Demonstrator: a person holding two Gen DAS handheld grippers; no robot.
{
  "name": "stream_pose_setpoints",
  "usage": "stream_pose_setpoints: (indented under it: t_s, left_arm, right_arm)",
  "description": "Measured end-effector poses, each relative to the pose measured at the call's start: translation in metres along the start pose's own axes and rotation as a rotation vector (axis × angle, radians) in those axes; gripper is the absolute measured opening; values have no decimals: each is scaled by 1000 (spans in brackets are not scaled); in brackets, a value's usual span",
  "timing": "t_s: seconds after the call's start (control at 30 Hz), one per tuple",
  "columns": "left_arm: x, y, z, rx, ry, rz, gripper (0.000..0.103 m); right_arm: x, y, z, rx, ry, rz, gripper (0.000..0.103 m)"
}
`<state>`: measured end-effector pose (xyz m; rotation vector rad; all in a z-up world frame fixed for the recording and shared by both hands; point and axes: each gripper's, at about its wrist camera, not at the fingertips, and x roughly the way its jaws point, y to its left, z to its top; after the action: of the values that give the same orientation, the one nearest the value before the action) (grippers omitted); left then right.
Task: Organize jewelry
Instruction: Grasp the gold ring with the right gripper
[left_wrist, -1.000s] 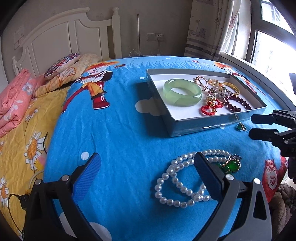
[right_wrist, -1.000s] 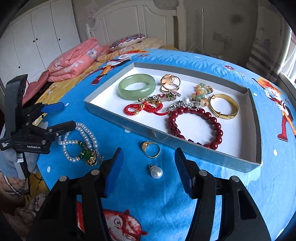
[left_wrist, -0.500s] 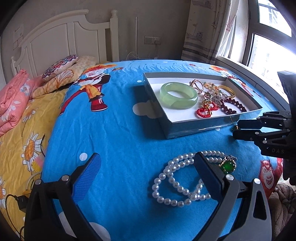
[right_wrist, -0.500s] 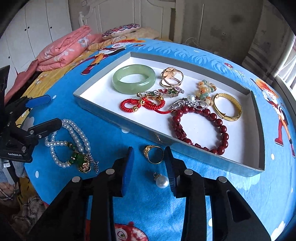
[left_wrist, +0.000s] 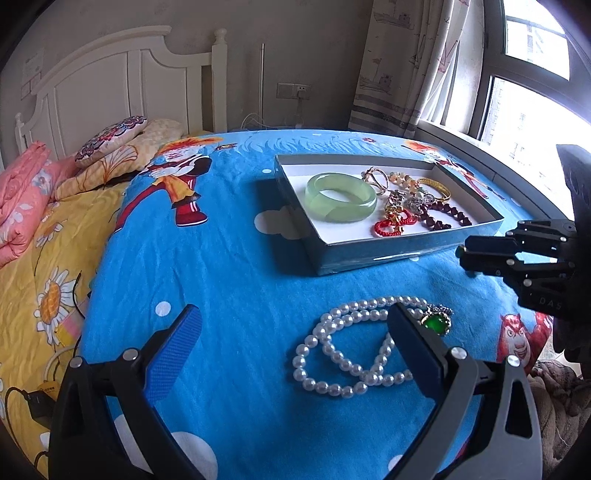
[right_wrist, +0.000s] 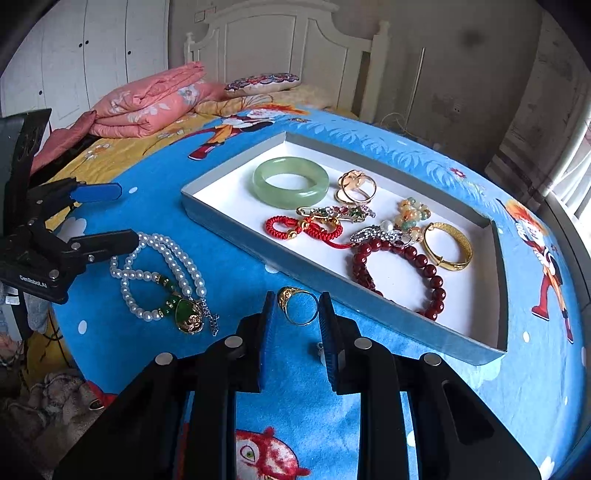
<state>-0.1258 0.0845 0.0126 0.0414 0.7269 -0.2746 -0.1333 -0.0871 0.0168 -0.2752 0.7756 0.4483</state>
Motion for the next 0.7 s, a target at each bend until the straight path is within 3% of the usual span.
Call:
stream_pose_setpoints:
  t_s: [0.13, 0.27, 0.43, 0.53, 0.57, 0.63, 0.7]
  left_arm:
    - [-2, -14, -7, 47, 22, -19, 100]
    - [6, -27, -10, 88, 56, 11, 99]
    - [8, -14, -8, 10, 55, -22, 96]
    - [8, -1, -2, -59, 56, -20, 84]
    - [10, 1, -1, -64, 69, -5, 76]
    - [16, -1, 0, -24, 110, 21, 62]
    - [17, -10, -2, 52, 120, 64, 60]
  right_arm:
    - [-10, -5, -5, 14, -29, 10, 24]
    - [-14, -10, -8, 33, -43, 22, 24]
    - [-18, -15, -10, 51, -62, 26, 24]
    - [-18, -16, -11, 61, -65, 32, 24]
    - [-18, -16, -11, 63, -65, 35, 24]
    - [-18, -16, -11, 65, -67, 39, 24]
    - [-18, -17, -12, 69, -67, 39, 24]
